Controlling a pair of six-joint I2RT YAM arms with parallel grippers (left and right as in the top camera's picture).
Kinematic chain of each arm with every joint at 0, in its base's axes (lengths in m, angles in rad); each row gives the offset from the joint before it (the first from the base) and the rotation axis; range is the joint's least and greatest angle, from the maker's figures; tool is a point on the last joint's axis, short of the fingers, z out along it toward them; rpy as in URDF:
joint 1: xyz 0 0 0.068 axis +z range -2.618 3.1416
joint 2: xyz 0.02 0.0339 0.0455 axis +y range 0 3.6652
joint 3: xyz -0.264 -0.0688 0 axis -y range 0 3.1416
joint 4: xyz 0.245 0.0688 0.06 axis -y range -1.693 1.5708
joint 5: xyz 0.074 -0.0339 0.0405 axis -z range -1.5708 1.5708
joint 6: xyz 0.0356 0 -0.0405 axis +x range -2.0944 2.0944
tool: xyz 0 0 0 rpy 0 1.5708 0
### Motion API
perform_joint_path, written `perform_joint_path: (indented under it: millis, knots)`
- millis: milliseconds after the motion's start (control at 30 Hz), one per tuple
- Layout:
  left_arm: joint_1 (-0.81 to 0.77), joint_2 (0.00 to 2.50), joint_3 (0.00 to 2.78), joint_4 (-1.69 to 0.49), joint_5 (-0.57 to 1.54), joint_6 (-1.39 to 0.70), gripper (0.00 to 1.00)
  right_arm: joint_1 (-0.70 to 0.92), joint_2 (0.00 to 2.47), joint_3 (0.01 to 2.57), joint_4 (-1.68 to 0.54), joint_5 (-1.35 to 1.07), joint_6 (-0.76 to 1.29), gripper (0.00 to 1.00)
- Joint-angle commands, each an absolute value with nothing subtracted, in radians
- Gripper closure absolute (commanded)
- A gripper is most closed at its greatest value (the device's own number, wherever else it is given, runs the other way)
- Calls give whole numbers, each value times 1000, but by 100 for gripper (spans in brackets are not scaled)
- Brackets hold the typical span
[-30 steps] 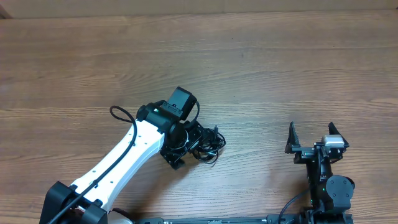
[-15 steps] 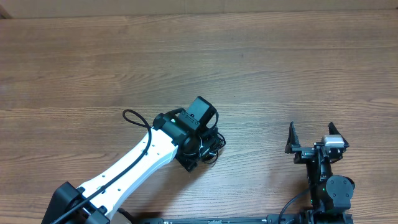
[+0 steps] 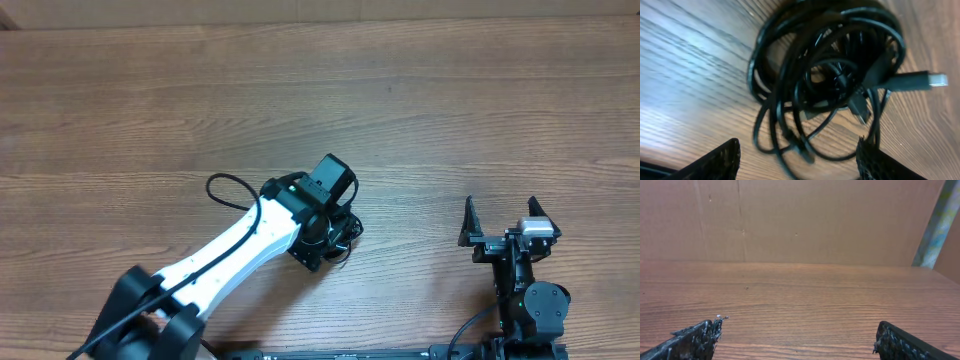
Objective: Untangle cables
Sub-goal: 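Close the left gripper on a strand of the black cable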
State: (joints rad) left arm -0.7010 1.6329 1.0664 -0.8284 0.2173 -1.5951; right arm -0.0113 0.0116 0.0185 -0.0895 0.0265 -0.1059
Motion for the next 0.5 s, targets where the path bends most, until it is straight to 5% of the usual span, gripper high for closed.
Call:
perform_joint_path:
  millis: [0, 467]
  knots:
    - [-706, 1686, 1055, -810, 302, -1611, 28, -7, 3, 9, -82, 33, -110, 0]
    - [-620, 1663, 1065, -846, 316, -1414, 37, -7, 3, 9, -82, 33, -110, 0]
